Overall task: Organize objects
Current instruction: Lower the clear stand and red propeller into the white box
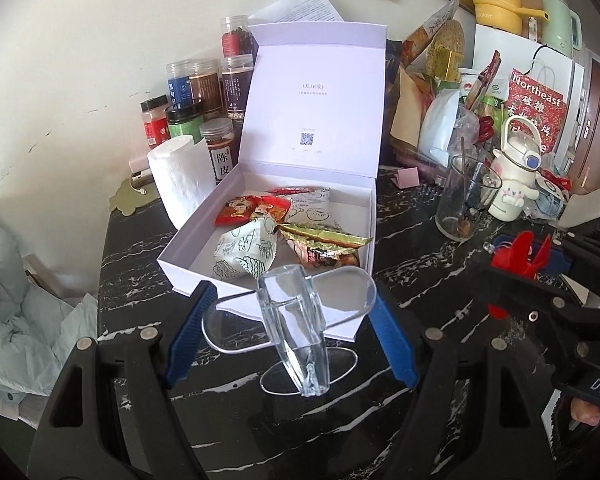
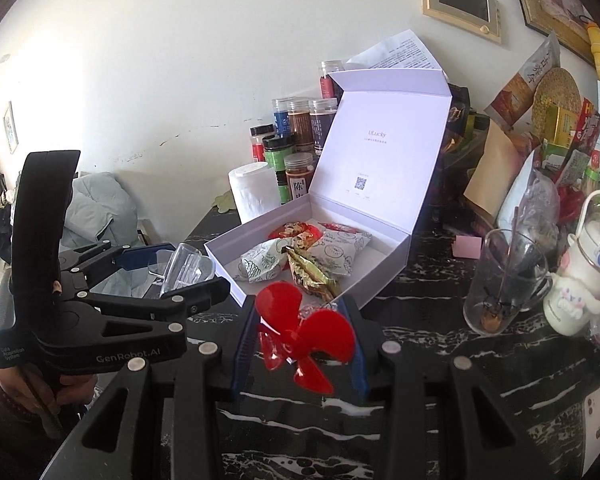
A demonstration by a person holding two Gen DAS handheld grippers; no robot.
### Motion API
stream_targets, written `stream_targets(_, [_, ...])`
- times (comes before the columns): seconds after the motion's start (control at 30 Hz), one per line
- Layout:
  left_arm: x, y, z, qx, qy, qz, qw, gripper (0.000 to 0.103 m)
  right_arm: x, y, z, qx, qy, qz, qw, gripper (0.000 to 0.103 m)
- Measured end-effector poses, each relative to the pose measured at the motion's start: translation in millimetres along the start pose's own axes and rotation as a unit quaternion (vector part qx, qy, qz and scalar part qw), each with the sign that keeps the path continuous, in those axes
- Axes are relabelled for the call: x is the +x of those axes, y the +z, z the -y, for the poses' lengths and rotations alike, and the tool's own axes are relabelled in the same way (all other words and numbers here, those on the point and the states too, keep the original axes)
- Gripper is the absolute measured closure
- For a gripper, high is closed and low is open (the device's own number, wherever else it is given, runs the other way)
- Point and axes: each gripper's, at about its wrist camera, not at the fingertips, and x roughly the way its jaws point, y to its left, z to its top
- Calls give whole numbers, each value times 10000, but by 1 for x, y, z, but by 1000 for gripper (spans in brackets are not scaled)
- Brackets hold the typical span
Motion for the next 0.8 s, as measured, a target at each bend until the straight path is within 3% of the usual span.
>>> stream_targets(0.8, [83, 34, -17, -120, -25, -353, 9993, 27, 77, 35, 39, 18, 96, -223, 9997, 63])
